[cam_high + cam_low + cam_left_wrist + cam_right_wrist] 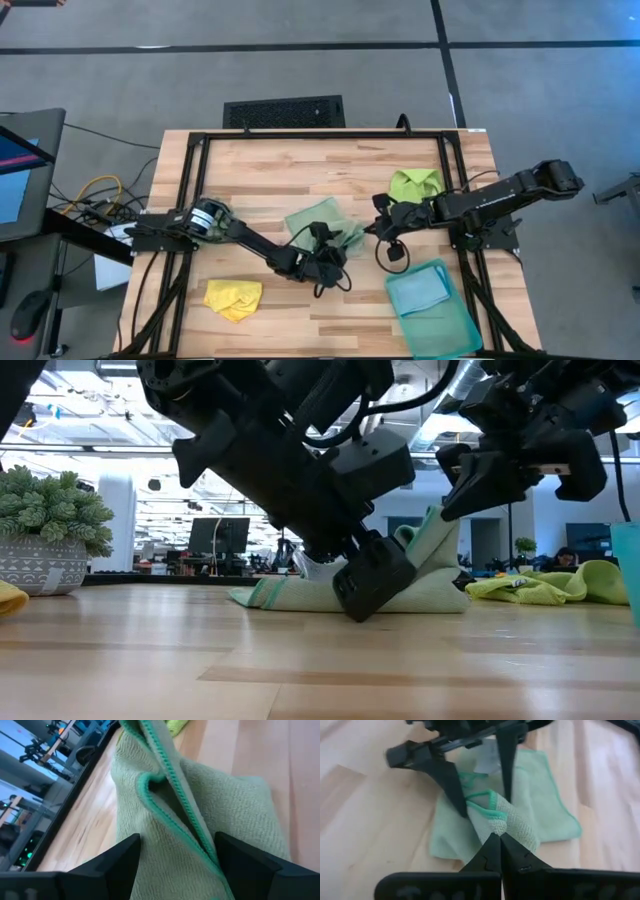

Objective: Fold microfiber towels
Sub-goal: Fold the green microfiber cloth

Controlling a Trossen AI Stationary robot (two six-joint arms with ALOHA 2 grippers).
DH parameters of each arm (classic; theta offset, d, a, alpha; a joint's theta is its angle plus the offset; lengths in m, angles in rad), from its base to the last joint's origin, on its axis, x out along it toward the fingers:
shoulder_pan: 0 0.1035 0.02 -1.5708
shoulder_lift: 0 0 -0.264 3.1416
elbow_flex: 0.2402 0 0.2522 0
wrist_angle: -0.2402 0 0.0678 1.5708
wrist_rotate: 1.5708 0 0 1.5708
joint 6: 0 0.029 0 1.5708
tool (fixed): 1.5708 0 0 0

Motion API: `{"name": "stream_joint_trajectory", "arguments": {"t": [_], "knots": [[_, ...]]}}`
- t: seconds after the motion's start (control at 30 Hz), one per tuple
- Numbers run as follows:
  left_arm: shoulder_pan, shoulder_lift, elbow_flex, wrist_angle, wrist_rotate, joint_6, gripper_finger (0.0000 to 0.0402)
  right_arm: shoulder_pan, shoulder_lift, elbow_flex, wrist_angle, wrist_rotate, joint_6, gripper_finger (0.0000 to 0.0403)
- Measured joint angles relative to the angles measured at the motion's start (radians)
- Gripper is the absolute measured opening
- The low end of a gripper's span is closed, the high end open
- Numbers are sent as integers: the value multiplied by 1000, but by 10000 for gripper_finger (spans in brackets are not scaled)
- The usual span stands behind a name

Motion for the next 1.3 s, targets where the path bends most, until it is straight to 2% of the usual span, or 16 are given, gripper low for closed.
{"name": "stream_joint_trajectory", "arguments": {"t": [0.13,0.4,0.57,0.83,0.93,1.03,1.23,1.3], "knots": [[1,0,-1,18,1,-7,241,0,-24,0,-2,48,9,9],[5,0,-1,30,1,-31,238,37,-137,0,-9,51,43,8],[5,0,-1,30,-4,-34,238,64,-156,0,-22,51,52,10],[-26,-25,-2,-4,-131,16,229,63,-146,0,-33,51,52,11],[-34,-49,-2,-91,-156,-4,201,63,-146,0,-37,51,52,11],[-33,-86,-2,-208,-148,-86,155,66,-146,0,-34,51,51,11],[-20,-133,-2,-338,-25,-146,46,66,-146,0,-25,51,46,12],[-20,-151,-2,-382,-16,-146,14,66,-146,0,-11,50,43,12]]}}
